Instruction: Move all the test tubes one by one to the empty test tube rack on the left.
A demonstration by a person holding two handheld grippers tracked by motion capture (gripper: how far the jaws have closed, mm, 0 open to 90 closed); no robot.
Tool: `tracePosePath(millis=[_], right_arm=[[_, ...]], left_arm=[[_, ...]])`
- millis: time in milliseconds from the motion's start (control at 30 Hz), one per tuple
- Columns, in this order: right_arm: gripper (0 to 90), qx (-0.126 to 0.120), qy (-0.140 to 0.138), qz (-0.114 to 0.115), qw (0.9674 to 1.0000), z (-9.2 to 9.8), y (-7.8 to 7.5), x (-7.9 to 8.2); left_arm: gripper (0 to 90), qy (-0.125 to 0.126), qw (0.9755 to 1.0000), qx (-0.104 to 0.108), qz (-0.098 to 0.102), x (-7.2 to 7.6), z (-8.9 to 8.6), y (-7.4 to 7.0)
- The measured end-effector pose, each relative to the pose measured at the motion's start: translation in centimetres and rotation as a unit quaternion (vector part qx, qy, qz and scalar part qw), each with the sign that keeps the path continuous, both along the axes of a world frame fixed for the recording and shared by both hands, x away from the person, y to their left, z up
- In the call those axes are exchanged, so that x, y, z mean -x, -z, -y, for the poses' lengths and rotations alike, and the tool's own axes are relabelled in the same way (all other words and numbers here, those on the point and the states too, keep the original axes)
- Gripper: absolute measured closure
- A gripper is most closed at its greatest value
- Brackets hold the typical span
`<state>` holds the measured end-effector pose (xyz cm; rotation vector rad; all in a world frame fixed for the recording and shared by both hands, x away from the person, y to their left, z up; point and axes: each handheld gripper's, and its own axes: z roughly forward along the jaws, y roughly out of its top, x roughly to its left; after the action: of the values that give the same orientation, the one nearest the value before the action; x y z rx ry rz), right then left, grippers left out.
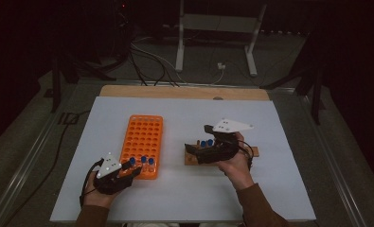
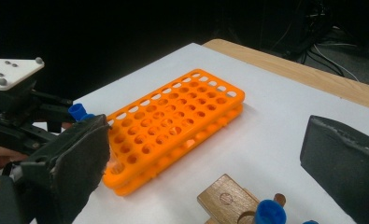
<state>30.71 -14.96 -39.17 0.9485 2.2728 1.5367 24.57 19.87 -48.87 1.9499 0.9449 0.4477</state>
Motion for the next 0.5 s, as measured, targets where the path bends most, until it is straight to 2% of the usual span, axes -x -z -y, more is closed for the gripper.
tracePosePath(millis=[100,300,500], right_arm=[[1.9,-0.001,0.002,-0.001,1.0,0.1,0.0,0.0],[1.9,-0.001,0.003,0.0,1.0,0.2,0.0,0.0],[1.9,-0.002,0.004,0.001,1.0,0.2,-0.1,0.0]], left_arm=[[51.0,0.001,1.0,0.004,-0.002,0.0,-0.1,-0.2],[42.2,0.001,0.9995,0.03,0.004,0.1,-0.7,-0.7],[24.6,-0.02,0.9984,0.051,0.014,0.2,-1.1,-1.3]])
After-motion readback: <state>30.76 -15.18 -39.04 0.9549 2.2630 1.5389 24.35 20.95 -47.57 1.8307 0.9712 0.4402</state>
